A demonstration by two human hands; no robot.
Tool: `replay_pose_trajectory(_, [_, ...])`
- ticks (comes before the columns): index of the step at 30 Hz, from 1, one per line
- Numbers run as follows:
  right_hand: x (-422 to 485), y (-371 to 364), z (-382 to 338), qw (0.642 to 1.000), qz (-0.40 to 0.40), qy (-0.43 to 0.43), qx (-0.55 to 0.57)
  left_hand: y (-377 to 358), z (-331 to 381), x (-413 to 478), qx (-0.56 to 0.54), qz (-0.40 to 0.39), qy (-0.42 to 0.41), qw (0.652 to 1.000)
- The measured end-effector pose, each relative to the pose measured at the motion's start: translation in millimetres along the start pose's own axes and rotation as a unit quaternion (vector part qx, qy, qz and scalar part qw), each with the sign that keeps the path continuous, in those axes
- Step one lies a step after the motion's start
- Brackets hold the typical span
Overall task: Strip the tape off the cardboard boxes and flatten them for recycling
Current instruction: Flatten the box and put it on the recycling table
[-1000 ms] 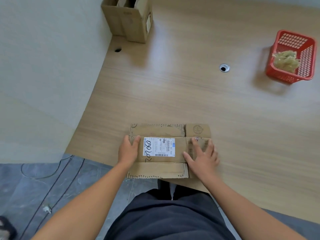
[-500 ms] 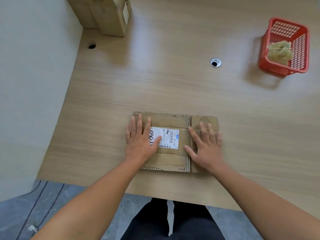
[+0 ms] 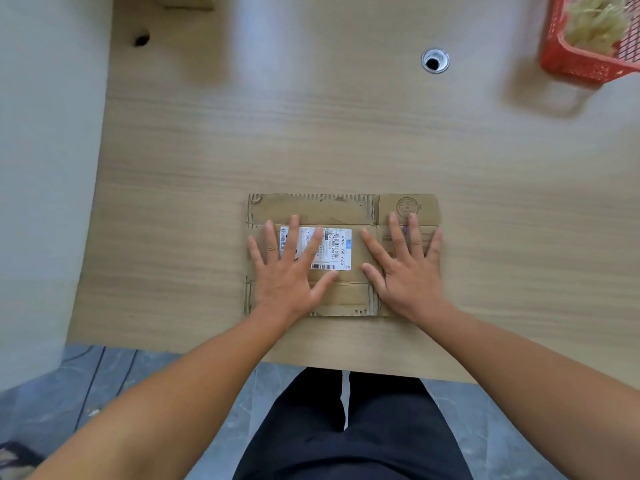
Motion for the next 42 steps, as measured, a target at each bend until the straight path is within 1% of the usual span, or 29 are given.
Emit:
replay_pose_trajectory(2, [0.2,-3.1,-0.2,1.000,0.013,0.009,0.006,-5.1,0.1,-1.0,0.008,0.003,-0.010,1.000])
replay_pose_trajectory(4, [0.5,-5.3,0.4,1.000,0.012,0.008,0.003,-6.9,-1.6,1.7,0.009,-0.012,-0.015,1.000])
replay_pose_trajectory(7, [2.3,-4.3,-0.5,0.999,-0.038,-0.006,0.004,-4.5,-0.7,2.5,-0.019,-0.064,0.001,0.998])
replay_pose_trajectory(9, [1.7,-1.1,1.7,0.997,-0.078,-0.011,0.011,-1.5,-8.5,5.4,-0.085,-0.102,0.005,0.991])
replay_pose_trajectory(10, [1.0,1.9,8.8,0.995,-0.094,-0.034,0.026,3.7,-20.4,6.2,-0.124,-0.106,0.028,0.986])
replay_pose_trajectory(11, [-2.4,6.8,20.9,0.990,-0.098,-0.085,0.052,10.3,-39.3,4.3,-0.145,-0.091,0.077,0.982])
replay_pose_trajectory(12, [-11.8,12.1,37.0,0.980,-0.094,-0.160,0.075,15.7,-62.5,-3.2,-0.147,-0.073,0.150,0.975])
replay_pose_trajectory(13, [-24.7,15.5,50.6,0.964,-0.092,-0.233,0.086,17.7,-83.3,-16.2,-0.145,-0.070,0.229,0.960])
replay_pose_trajectory(14, [-36.1,19.3,56.3,0.954,-0.094,-0.273,0.082,16.7,-95.4,-30.3,-0.148,-0.078,0.285,0.944])
replay_pose_trajectory(15, [-44.3,21.5,54.9,0.951,-0.101,-0.280,0.077,16.0,-97.7,-41.0,-0.161,-0.080,0.309,0.934])
replay_pose_trajectory(16, [-52.1,21.9,51.4,0.950,-0.113,-0.278,0.088,17.7,-94.6,-47.1,-0.184,-0.069,0.315,0.929])
replay_pose_trajectory(17, [-60.1,22.6,51.1,0.942,-0.113,-0.291,0.125,21.5,-91.9,-50.2,-0.218,-0.049,0.321,0.920])
replay_pose_trajectory(19, [-74.8,27.8,59.7,0.902,-0.063,-0.350,0.246,29.9,-90.8,-47.1,-0.312,-0.017,0.335,0.889])
replay_pose_trajectory(21, [-86.4,38.1,73.0,0.855,0.007,-0.379,0.355,36.6,-82.1,-36.7,-0.427,-0.027,0.321,0.845])
replay_pose_trajectory(23, [-98.2,52.6,92.3,0.808,0.057,-0.397,0.432,46.3,-69.9,-22.1,-0.517,-0.055,0.301,0.799])
replay_pose_trajectory(25, [-110.2,68.3,113.6,0.769,0.076,-0.397,0.495,57.7,-53.7,-9.0,-0.582,-0.088,0.285,0.757])
replay_pose_trajectory(27, [-120.9,89.4,134.5,0.720,0.094,-0.379,0.574,71.4,-26.0,4.9,-0.631,-0.132,0.267,0.716])
replay_pose_trajectory(29, [-137.1,115.9,158.3,0.671,0.123,-0.363,0.634,82.9,9.6,15.5,-0.650,-0.183,0.250,0.694])
replay_pose_trajectory(31, [-158.3,140.2,181.3,0.620,0.131,-0.354,0.688,96.8,52.9,23.4,-0.653,-0.235,0.217,0.686])
replay_pose_trajectory(32, [-170.8,150.1,191.2,0.601,0.121,-0.351,0.708,104.6,75.6,27.5,-0.650,-0.253,0.194,0.689])
replay_pose_trajectory(33, [-185.2,159.9,201.2,0.591,0.110,-0.351,0.718,113.7,98.5,31.8,-0.645,-0.262,0.170,0.697])
replay_pose_trajectory(34, [-201.9,169.2,213.2,0.590,0.105,-0.354,0.718,123.5,122.1,35.4,-0.639,-0.264,0.150,0.707])
replay_pose_trajectory(36, [-238.9,186.2,241.3,0.583,0.125,-0.363,0.716,143.0,172.3,39.1,-0.633,-0.255,0.119,0.721])
replay_pose_trajectory(39, [-302.4,209.1,283.0,0.555,0.183,-0.371,0.721,165.3,256.4,32.3,-0.646,-0.247,0.074,0.719])
replay_pose_trajectory(42, [-382.3,213.2,322.1,0.541,0.235,-0.394,0.705,171.2,338.8,9.3,-0.647,-0.258,0.034,0.717])
Point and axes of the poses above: each hand's wrist, its own x-axis towards the middle knuckle, its own y-axis out of the back of the hand, z = x × y, the point moved 10 cm from there along x, towards the middle knuckle, and after that the axes turned 3 degrees about z, right-handed, at the moved point
